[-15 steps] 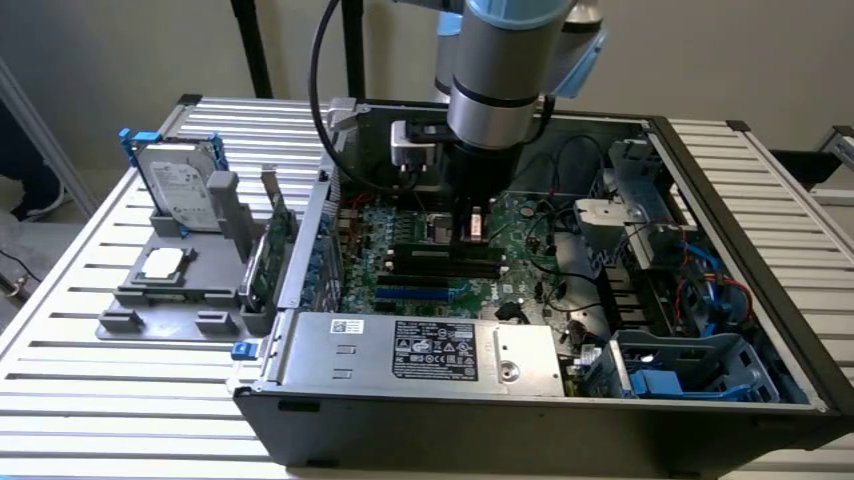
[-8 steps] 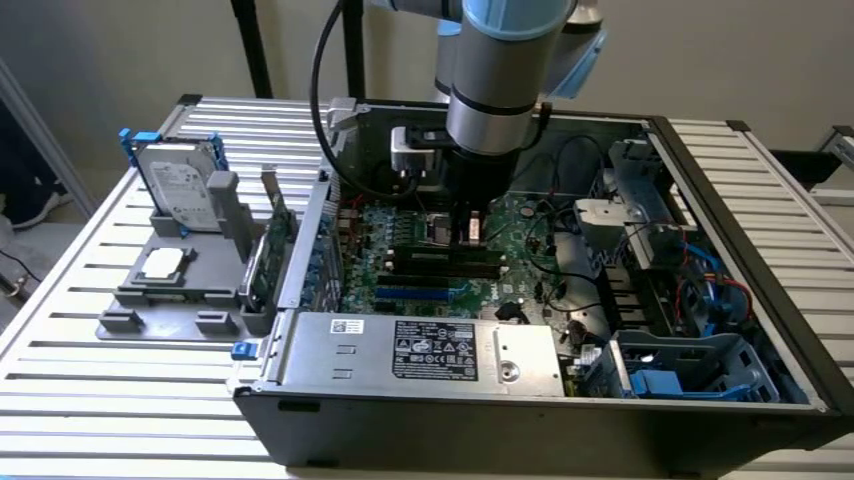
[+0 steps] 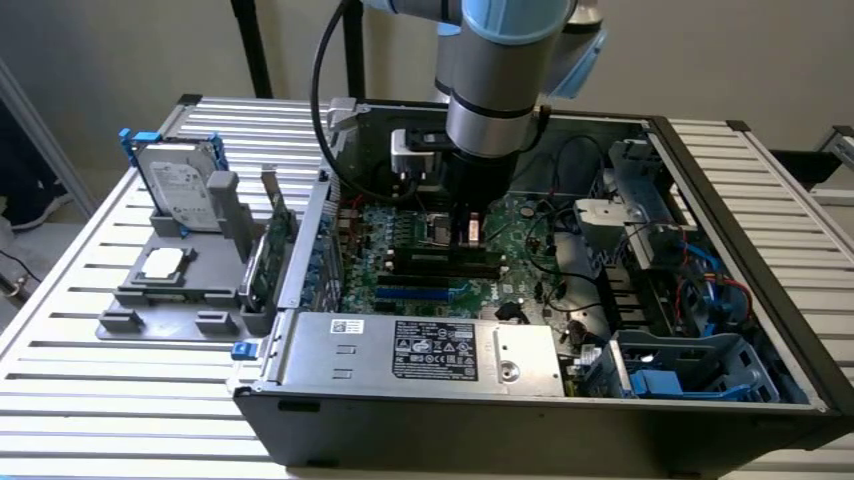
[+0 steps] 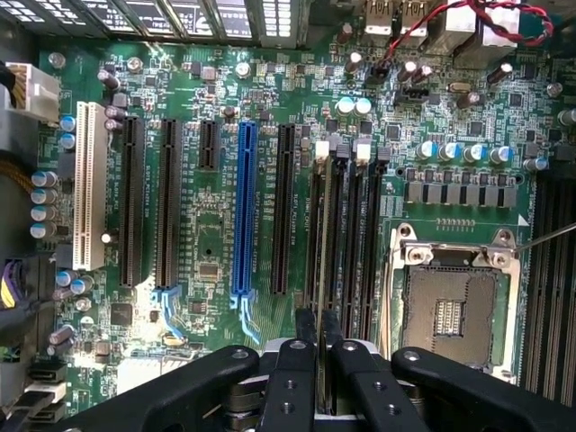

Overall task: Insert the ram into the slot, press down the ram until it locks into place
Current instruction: 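Insert the ram into the slot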

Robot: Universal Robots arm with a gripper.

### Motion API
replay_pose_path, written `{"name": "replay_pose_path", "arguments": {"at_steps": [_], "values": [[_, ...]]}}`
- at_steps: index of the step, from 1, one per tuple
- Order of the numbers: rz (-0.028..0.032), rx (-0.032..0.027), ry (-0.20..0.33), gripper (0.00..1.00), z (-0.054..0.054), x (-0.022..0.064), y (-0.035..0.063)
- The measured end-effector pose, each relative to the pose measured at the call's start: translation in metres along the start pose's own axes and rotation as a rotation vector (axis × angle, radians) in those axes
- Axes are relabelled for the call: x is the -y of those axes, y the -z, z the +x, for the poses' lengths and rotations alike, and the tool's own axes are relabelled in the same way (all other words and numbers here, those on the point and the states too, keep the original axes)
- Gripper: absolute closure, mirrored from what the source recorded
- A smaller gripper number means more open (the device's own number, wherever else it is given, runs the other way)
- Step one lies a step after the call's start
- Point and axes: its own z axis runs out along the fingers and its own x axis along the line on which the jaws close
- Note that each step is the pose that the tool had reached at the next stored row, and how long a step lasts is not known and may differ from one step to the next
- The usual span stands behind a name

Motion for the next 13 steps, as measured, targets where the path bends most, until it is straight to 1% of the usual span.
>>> {"name": "replay_pose_path", "arguments": {"at_steps": [13], "values": [[-0.0002, -0.0052, 0.000, 0.86, 0.0001, 0.0006, -0.0049]]}}
